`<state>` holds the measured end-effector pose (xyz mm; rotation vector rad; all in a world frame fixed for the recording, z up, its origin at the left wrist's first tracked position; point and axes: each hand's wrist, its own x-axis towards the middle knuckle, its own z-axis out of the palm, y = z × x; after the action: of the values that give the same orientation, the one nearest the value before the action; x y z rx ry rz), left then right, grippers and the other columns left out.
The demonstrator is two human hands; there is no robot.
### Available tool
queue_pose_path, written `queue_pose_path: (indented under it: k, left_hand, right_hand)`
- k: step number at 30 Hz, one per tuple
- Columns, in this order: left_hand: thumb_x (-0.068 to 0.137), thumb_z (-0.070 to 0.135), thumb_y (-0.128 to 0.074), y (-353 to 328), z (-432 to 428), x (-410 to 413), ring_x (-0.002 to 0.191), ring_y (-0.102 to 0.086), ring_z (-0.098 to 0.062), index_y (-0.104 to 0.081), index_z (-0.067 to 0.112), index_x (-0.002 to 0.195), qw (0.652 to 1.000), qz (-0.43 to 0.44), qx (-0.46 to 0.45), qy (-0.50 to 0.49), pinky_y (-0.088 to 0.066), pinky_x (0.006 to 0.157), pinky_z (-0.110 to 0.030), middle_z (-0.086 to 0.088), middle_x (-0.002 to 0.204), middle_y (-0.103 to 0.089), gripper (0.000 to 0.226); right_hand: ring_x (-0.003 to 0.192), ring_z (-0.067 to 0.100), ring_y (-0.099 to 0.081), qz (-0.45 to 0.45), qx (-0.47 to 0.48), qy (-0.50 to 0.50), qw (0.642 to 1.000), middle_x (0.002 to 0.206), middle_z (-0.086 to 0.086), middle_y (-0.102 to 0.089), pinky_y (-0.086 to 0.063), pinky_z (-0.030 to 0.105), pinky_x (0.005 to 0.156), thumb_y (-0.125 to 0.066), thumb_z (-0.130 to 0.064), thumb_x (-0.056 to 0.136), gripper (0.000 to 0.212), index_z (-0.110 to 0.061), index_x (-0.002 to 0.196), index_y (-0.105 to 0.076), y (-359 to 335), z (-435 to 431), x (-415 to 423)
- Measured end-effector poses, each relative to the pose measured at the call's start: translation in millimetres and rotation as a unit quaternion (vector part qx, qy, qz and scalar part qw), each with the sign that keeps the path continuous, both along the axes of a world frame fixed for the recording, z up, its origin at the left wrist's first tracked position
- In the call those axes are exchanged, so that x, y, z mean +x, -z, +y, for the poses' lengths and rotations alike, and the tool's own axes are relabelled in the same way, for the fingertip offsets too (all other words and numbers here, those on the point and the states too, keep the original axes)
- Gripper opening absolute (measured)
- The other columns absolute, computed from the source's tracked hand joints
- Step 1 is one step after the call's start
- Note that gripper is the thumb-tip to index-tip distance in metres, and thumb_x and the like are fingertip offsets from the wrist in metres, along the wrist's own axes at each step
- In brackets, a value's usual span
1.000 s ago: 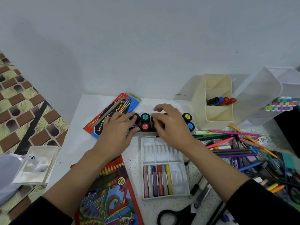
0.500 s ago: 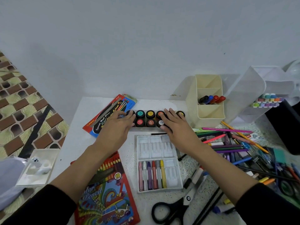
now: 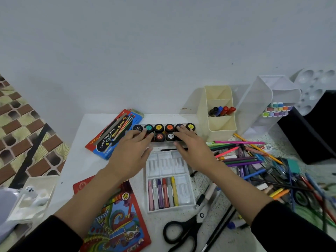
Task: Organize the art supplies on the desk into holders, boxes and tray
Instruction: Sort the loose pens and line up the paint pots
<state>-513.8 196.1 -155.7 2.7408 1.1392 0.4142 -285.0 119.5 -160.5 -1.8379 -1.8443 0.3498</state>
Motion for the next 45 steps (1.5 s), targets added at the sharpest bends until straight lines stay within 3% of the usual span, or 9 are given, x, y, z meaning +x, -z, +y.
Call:
queue_pose_path:
  k: [3,6,10,19,24,28,33,40,45]
  left_hand:
    - [0.099,0.04,-0.045,-3.8,-20.6,11.2,0.12,-0.052,-0.023,-0.064,0.019,0.134,0.997,-0.07,-0.018,0.039,-0.049,0.099,-0.04,0.0,0.128,-0.067,0.045]
    - [0.1,0.042,-0.046,-8.4,-41.2,26.8,0.106,-0.054,-0.012,-0.071,0.023,0.119,0.986,-0.135,-0.065,0.075,-0.048,0.092,-0.033,0.011,0.112,-0.068,0.037]
    - [0.099,0.048,-0.044,-2.2,-67.8,50.4,0.1,-0.055,-0.004,-0.072,0.029,0.11,0.973,-0.152,-0.116,0.128,-0.048,0.087,-0.028,0.017,0.104,-0.064,0.036]
    - [0.098,0.047,-0.038,16.5,-104.3,112.8,0.11,-0.051,-0.015,-0.064,0.028,0.13,0.983,-0.102,-0.105,0.108,-0.05,0.09,-0.041,0.007,0.121,-0.058,0.045]
    - [0.102,0.049,-0.043,18.1,-116.0,139.7,0.126,-0.039,-0.017,-0.047,0.044,0.143,0.996,-0.013,-0.067,0.06,-0.029,0.087,-0.039,0.01,0.136,-0.05,0.042]
    - [0.099,0.046,-0.055,11.4,-122.0,154.0,0.118,-0.048,-0.016,-0.058,0.042,0.133,0.998,-0.021,-0.055,-0.01,-0.017,0.083,-0.035,0.012,0.121,-0.057,0.034]
    - [0.089,0.039,-0.072,8.6,-134.6,151.7,0.104,-0.051,-0.014,-0.068,0.036,0.103,0.995,-0.055,-0.023,-0.083,-0.023,0.083,-0.037,0.011,0.106,-0.053,0.015]
    - [0.085,0.028,-0.076,5.4,-141.4,151.1,0.097,-0.054,-0.015,-0.064,0.031,0.104,0.994,-0.03,-0.022,-0.105,-0.02,0.078,-0.036,0.015,0.096,-0.056,0.023]
    - [0.081,0.03,-0.081,4.3,-140.8,149.4,0.087,-0.057,-0.015,-0.062,0.032,0.092,0.994,-0.023,-0.028,-0.105,-0.017,0.072,-0.036,0.018,0.084,-0.063,0.022]
  right_hand:
    - [0.142,0.01,-0.04,0.049,0.027,0.024,0.998,0.145,0.0,-0.055,-0.027,0.023,0.118,-0.057,-0.024,0.102,0.037,-0.015,0.138,-0.059,-5.4,-25.5,-3.5]
    - [0.112,0.002,-0.061,0.107,0.055,0.046,0.992,0.12,-0.006,-0.069,-0.05,0.022,0.096,-0.061,-0.021,0.1,0.027,-0.016,0.125,-0.068,-16.7,-57.3,1.1]
    - [0.09,0.0,-0.066,0.13,0.048,0.087,0.987,0.098,-0.017,-0.071,-0.052,0.015,0.077,-0.062,-0.022,0.099,0.019,-0.02,0.116,-0.072,-28.0,-107.5,20.5]
    - [0.094,0.013,-0.058,-0.022,-0.01,0.12,0.993,0.094,-0.007,-0.068,-0.053,0.036,0.084,-0.07,-0.014,0.091,0.012,-0.017,0.101,-0.075,-12.0,-166.9,113.4]
    - [0.098,0.013,-0.051,-0.068,-0.012,0.039,0.997,0.097,-0.007,-0.062,-0.05,0.044,0.084,-0.07,-0.024,0.089,0.011,-0.019,0.096,-0.077,-4.4,-162.4,136.2]
    - [0.11,0.015,-0.044,-0.102,-0.035,-0.001,0.994,0.106,-0.009,-0.056,-0.039,0.045,0.09,-0.062,-0.035,0.093,0.022,-0.026,0.109,-0.074,-6.3,-156.7,148.6]
    - [0.112,0.016,-0.049,-0.094,-0.007,-0.025,0.995,0.11,-0.009,-0.062,-0.037,0.042,0.097,-0.056,-0.035,0.098,0.021,-0.026,0.111,-0.07,-14.2,-142.4,154.7]
    - [0.114,0.02,-0.049,-0.123,-0.053,-0.072,0.988,0.119,-0.005,-0.062,-0.041,0.044,0.092,-0.051,-0.027,0.1,0.028,-0.025,0.123,-0.067,-21.3,-102.5,155.0]
    - [0.11,0.021,-0.052,-0.132,-0.098,-0.087,0.983,0.114,-0.004,-0.059,-0.04,0.046,0.094,-0.051,-0.025,0.098,0.021,-0.026,0.113,-0.066,-27.4,-90.9,154.3]
